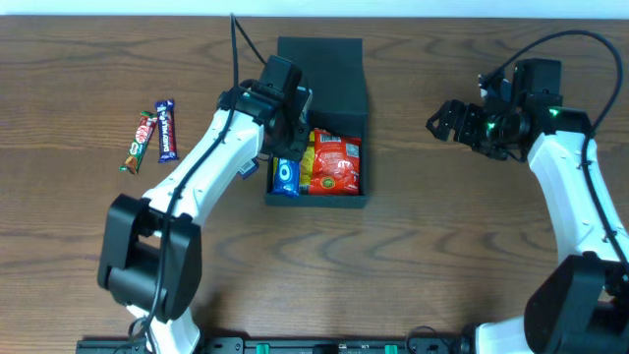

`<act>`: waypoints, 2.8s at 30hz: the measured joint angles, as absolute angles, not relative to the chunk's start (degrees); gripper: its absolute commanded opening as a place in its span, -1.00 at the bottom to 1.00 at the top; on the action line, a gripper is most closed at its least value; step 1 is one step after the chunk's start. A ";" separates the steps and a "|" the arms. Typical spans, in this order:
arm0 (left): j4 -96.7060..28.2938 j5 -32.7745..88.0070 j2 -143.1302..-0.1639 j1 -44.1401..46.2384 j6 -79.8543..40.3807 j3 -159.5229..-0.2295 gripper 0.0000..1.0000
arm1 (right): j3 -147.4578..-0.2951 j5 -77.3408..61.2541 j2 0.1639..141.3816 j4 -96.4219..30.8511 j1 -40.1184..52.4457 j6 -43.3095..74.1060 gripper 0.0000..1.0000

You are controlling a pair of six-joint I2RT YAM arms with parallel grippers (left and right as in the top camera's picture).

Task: Pack container
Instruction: 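Carry the Oreo pack with left gripper into the box's left side, then move left gripper to the red Pringles can and grasp it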

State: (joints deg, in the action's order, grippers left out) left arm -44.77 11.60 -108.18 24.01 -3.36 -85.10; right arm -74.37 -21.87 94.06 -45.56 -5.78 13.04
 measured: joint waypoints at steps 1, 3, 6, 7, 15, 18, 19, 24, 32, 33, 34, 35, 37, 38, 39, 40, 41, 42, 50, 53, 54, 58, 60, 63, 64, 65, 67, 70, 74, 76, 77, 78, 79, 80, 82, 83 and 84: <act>-44.80 11.57 -108.62 24.01 -3.68 -85.10 -0.89 | -74.37 -21.87 94.06 -45.71 -5.78 13.04 0.98; -44.82 11.18 -109.27 24.01 -4.36 -85.10 -0.88 | -74.37 -21.91 94.06 -45.87 -5.78 13.06 0.99; -44.84 9.80 -109.32 24.01 -5.50 -85.10 -0.88 | -74.37 -22.02 94.06 -45.89 -5.78 13.04 0.99; -44.91 9.37 -109.32 24.01 -6.07 -85.10 -0.88 | -74.37 -22.04 94.06 -45.89 -5.78 13.04 0.99; -46.02 7.62 -109.32 24.01 -7.44 -85.10 0.07 | -74.37 -22.06 94.06 -45.89 -5.78 13.04 0.99; -46.15 7.49 -109.32 24.01 -7.70 -85.10 0.16 | -74.37 -22.06 94.06 -45.89 -5.78 13.06 0.99; -46.17 7.46 -109.32 24.01 -7.68 -85.12 0.15 | -74.37 -22.06 94.06 -45.89 -5.78 13.06 0.99; -47.09 7.49 -109.32 24.01 -7.68 -86.70 0.11 | -74.37 -22.11 94.06 -45.91 -5.78 13.04 0.99; -47.57 6.31 -109.30 23.92 -7.62 -94.48 0.22 | -74.37 -22.26 94.06 -46.00 -5.78 13.04 0.99; -47.57 5.63 -109.30 23.88 -7.66 -94.50 0.27 | -74.37 -22.26 94.06 -46.02 -5.78 13.04 0.99; -47.62 4.56 -109.30 23.62 -7.57 -94.50 0.27 | -74.37 -22.26 94.06 -46.04 -5.78 13.04 0.98; -47.57 3.57 -109.30 23.16 -7.68 -94.50 0.27 | -74.37 -22.26 94.06 -46.04 -5.78 13.04 0.99; -47.55 2.48 -109.30 21.93 -7.68 -94.50 0.27 | -74.37 -22.26 94.06 -46.04 -5.78 13.06 0.98; -47.42 2.11 -109.30 21.02 -7.70 -94.50 0.29 | -74.37 -22.26 94.06 -46.04 -5.78 13.04 0.99; -46.98 1.63 -109.30 19.79 -7.70 -94.50 0.37 | -74.37 -22.26 94.06 -46.04 -5.78 13.04 0.98; -46.41 1.26 -109.30 18.87 -7.70 -94.50 0.41 | -74.37 -22.26 94.06 -46.04 -5.78 13.04 0.98; -45.25 1.06 -109.30 17.54 -8.12 -94.50 0.42 | -74.37 -22.26 94.06 -46.04 -5.78 13.06 0.99; -44.42 0.95 -109.30 16.69 -8.40 -94.50 0.44 | -74.37 -22.28 94.06 -46.04 -5.78 13.04 0.99; -39.64 0.89 -110.06 11.64 -9.54 -94.50 0.56 | -74.37 -22.28 94.06 -46.04 -5.78 13.04 0.98; -39.46 1.50 -112.38 11.07 -9.69 -94.50 0.55 | -74.37 -22.28 94.06 -46.04 -5.78 13.04 0.99; -39.27 1.58 -113.49 11.05 -9.69 -94.50 0.54 | -74.37 -22.28 94.06 -46.04 -5.78 13.04 0.99; -38.24 2.39 -118.78 11.09 -9.98 -94.50 0.64 | -74.37 -22.28 94.06 -46.04 -5.78 13.06 0.99; -37.82 2.61 -119.87 11.07 -10.17 -94.50 0.66 | -74.37 -22.26 94.06 -46.04 -5.78 13.04 0.99; -37.47 3.05 -120.14 11.07 -10.33 -94.50 0.71 | -74.37 -22.26 94.06 -46.06 -5.78 13.06 0.98; -37.41 3.31 -120.14 11.07 -10.31 -94.50 0.74 | -74.37 -22.28 94.06 -46.04 -5.78 13.04 0.99; -37.41 3.70 -120.14 11.07 -10.26 -94.50 0.75 | -74.37 -22.28 94.06 -46.04 -5.78 13.06 0.99; -37.39 4.19 -120.22 11.07 -10.48 -94.50 0.75 | -74.37 -22.28 94.06 -46.04 -5.78 13.06 0.99; -37.26 4.40 -120.44 11.07 -10.48 -94.50 0.75 | -74.37 -22.28 94.06 -46.04 -5.78 13.06 0.99; -37.01 4.56 -121.08 11.07 -10.50 -94.50 0.75 | -74.37 -22.28 94.06 -46.04 -5.78 13.04 0.99; -37.01 4.73 -121.69 11.07 -10.48 -94.50 0.75 | -74.37 -22.28 94.06 -46.04 -5.78 13.06 0.98; -37.01 4.84 -122.13 11.07 -10.50 -94.50 0.75 | -74.37 -22.28 94.06 -46.04 -5.78 13.04 0.98; -37.01 5.15 -122.58 11.07 -10.48 -94.50 0.75 | -74.37 -22.26 94.06 -46.04 -5.78 13.06 0.98; -37.01 5.23 -122.96 11.07 -10.50 -94.50 0.75 | -74.37 -22.28 94.06 -46.04 -5.78 13.06 0.99; -36.99 5.28 -123.15 11.05 -10.50 -94.50 0.75 | -74.37 -22.28 94.06 -46.04 -5.78 13.06 0.99; -37.01 5.41 -123.28 10.96 -10.50 -94.50 0.75 | -74.37 -22.28 94.06 -46.04 -5.78 13.06 0.98; -36.97 5.41 -123.28 10.96 -10.48 -94.50 0.75 | -74.37 -22.28 94.06 -46.04 -5.78 13.04 0.99; -36.86 5.41 -123.28 10.98 -10.48 -94.50 0.74 | -74.37 -22.28 94.06 -46.04 -5.78 13.06 0.98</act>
State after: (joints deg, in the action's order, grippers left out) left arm -36.86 5.41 -123.28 10.98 -10.48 -94.50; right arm -74.37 -22.28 94.06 -46.04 -5.78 13.06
